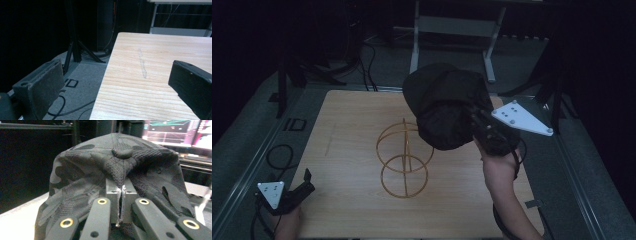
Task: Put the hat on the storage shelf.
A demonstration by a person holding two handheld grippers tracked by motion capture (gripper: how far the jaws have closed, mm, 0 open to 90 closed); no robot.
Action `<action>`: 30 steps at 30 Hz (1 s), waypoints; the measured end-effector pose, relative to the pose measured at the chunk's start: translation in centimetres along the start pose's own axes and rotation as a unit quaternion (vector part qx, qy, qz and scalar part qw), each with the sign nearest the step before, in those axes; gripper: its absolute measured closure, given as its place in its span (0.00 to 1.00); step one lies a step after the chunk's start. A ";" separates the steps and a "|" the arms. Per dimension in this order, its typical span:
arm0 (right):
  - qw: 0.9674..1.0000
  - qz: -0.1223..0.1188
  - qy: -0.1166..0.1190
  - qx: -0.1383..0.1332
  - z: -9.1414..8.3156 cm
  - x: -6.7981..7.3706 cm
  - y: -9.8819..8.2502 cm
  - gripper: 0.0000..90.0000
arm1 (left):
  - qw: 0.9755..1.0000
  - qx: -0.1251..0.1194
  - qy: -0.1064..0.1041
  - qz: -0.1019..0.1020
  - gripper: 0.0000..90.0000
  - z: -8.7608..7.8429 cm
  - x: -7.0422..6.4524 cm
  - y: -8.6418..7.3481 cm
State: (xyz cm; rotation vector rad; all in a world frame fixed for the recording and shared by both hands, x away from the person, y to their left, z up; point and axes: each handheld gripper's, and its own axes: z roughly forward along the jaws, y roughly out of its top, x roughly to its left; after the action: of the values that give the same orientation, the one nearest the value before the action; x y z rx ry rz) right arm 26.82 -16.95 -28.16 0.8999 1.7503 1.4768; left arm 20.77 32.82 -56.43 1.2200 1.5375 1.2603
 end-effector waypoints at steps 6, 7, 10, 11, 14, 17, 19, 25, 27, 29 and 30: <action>1.000 -0.010 0.028 0.001 0.8 2.2 0.1 0.97 | 1.000 0.000 -0.001 -0.001 0.01 0.0 0.0 0.0; 0.999 -0.011 0.033 0.002 1.0 2.5 0.1 0.97 | 1.000 0.000 -0.001 -0.001 0.01 0.0 0.0 0.0; 0.999 -0.014 0.047 0.005 1.3 3.5 0.0 0.97 | 1.000 0.000 -0.002 -0.001 0.01 0.0 0.0 0.0; 0.999 -0.014 0.050 0.004 1.4 3.6 0.0 0.97 | 1.000 0.000 -0.002 -0.001 0.01 0.0 0.0 0.0; 0.998 -0.012 0.064 0.008 1.6 4.3 -0.2 0.97 | 1.000 -0.001 -0.002 -0.001 0.01 0.0 0.0 0.0; 0.997 -0.013 0.075 0.012 1.7 4.8 -0.4 0.97 | 1.000 0.000 -0.002 -0.001 0.01 0.0 0.0 0.0; 0.997 -0.013 0.081 0.014 1.8 5.2 -0.6 0.97 | 1.000 -0.001 -0.002 -0.001 0.01 0.0 0.0 0.0; 0.995 -0.011 0.097 0.028 2.4 6.2 -1.9 0.97 | 1.000 0.000 -0.001 0.001 0.01 0.0 0.0 0.0; 0.994 -0.013 0.101 0.035 2.7 6.4 -2.3 0.97 | 1.000 -0.001 -0.001 0.000 0.01 0.0 0.0 0.0; 0.994 -0.013 0.103 0.044 3.0 6.6 -2.8 0.97 | 1.000 0.000 -0.001 0.001 0.01 0.0 0.0 0.0; 0.993 -0.012 0.105 0.048 3.2 6.8 -3.1 0.97 | 1.000 -0.001 -0.002 0.000 0.01 0.0 0.0 0.0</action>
State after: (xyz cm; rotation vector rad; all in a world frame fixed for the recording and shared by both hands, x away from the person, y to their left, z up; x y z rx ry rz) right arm 25.59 -9.96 -32.04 0.7909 1.9912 1.5283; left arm 20.76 32.82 -56.43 1.2200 1.5342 1.2584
